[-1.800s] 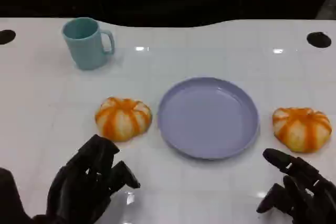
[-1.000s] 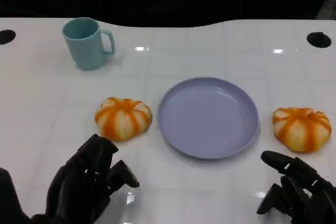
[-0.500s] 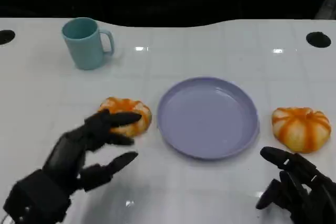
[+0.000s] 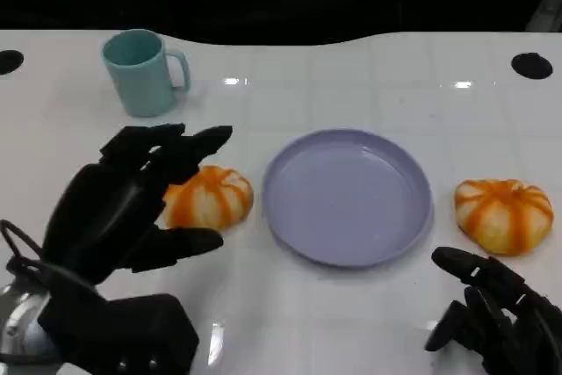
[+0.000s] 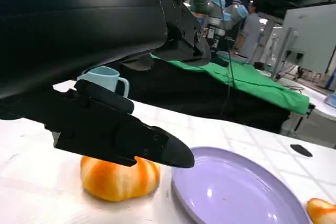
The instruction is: Grasp the bread from the table and place it into the plate.
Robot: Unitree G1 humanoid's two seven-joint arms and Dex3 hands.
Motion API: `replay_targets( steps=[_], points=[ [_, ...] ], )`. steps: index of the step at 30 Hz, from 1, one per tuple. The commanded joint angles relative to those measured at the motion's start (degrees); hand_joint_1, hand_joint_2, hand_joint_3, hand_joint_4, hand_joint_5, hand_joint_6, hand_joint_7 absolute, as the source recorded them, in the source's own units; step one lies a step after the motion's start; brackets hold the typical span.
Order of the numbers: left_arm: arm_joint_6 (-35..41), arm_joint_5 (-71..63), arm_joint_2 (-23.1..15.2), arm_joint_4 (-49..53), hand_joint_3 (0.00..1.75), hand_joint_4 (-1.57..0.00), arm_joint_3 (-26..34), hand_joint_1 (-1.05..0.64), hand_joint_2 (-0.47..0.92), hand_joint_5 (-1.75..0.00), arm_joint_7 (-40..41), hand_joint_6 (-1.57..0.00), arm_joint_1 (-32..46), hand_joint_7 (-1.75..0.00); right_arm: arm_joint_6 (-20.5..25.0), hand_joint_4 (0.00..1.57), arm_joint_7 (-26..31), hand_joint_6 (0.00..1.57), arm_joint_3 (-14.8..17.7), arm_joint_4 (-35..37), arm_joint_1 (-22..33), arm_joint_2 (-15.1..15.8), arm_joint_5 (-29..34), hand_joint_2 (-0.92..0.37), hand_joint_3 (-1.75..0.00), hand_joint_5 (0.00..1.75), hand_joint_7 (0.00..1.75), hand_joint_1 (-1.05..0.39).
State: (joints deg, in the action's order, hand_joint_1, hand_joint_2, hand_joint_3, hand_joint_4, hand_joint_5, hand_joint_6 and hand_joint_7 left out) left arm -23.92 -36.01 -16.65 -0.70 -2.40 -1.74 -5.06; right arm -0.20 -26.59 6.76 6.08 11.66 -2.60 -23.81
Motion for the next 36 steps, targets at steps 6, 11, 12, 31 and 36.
replay_targets(
  steps=[6, 11, 12, 31, 36],
  points=[
    [13.0, -15.6, -4.8, 5.3, 0.00, 0.00, -9.2, -0.44, 0.71, -0.32, -4.6, -0.22, -10.4, -0.02, -1.3, 0.66, -0.7, 0.90, 0.8, 0.0, 0.5, 0.7, -0.7, -0.92, -0.19, 1.49, 0.64, -0.79],
    [16.5, -16.6, -5.4, 8.3, 0.00, 0.00, -12.7, -0.42, 0.71, -0.33, -5.4, -0.22, -13.5, -0.01, -1.6, 0.66, -0.9, 0.90, 0.8, -0.1, 0.7, 0.7, -0.6, -0.92, -0.19, 1.48, 0.63, -0.79],
    [18.2, -17.3, -5.0, 9.9, 0.00, 0.00, -13.8, -0.42, 0.71, -0.33, -6.6, -0.22, -14.9, -0.01, -1.7, 0.66, -0.9, 0.90, 0.7, -0.1, 0.7, 0.8, -0.5, -0.92, -0.19, 1.48, 0.63, -0.79],
    [24.7, -12.9, 4.3, 48.8, 0.00, -0.05, -24.5, -0.46, 0.71, -0.17, -2.0, -0.20, -34.7, -0.01, -0.6, 0.69, -1.5, 0.94, 0.4, -2.3, 2.3, 0.9, -1.3, -0.92, -0.19, 1.47, 0.59, -0.80],
    [22.7, -11.1, 6.6, 59.9, 0.00, -0.08, -26.2, -0.45, 0.72, -0.15, 1.0, -0.21, -38.7, -0.01, -0.5, 0.70, -2.5, 0.95, 0.7, -2.1, 2.6, 0.7, -2.2, -0.92, -0.19, 1.45, 0.57, -0.79]
  ],
)
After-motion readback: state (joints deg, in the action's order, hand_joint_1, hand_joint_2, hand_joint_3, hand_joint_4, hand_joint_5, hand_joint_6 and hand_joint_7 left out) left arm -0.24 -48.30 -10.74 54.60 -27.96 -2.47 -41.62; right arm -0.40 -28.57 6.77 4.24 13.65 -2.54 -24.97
